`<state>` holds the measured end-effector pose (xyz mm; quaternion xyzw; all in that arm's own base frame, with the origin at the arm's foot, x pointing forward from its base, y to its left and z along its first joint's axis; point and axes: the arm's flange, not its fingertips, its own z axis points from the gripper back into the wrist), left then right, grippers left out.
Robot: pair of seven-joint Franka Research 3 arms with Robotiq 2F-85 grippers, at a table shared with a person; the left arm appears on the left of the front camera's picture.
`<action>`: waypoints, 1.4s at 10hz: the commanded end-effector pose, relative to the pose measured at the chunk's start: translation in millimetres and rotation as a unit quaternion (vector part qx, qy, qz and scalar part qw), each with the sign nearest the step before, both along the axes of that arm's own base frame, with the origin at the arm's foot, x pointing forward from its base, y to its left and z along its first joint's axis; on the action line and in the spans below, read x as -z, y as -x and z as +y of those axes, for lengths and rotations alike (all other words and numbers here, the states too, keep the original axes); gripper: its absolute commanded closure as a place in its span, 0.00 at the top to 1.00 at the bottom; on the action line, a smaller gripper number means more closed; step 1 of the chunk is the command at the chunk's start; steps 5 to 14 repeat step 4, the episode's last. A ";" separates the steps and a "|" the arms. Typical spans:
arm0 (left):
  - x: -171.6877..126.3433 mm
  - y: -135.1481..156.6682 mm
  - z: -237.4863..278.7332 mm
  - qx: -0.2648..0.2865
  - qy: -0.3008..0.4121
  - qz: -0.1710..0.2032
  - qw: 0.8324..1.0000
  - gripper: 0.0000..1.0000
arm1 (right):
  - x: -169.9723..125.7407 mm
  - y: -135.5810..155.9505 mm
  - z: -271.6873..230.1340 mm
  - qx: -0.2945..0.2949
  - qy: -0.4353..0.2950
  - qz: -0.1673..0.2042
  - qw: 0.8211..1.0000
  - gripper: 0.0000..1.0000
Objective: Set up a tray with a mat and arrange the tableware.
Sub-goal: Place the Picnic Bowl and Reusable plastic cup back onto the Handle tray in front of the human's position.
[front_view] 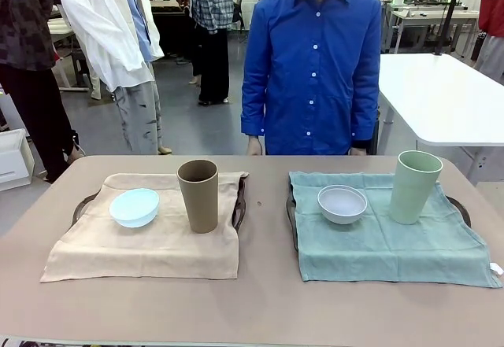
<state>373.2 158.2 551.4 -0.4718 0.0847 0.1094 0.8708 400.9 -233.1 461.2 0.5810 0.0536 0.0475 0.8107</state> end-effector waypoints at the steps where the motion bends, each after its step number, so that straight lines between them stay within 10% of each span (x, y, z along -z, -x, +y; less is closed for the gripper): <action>1: 7.4 7.2 12.2 -0.007 0.014 -0.005 1.000 1.00 | -1.6 0.6 -2.3 0.001 -0.002 -0.004 1.000 1.00; 14: 7.4 7.2 12.2 -0.007 0.014 -0.005 1.000 1.00 | -1.6 0.6 -2.3 0.001 -0.002 -0.004 1.000 1.00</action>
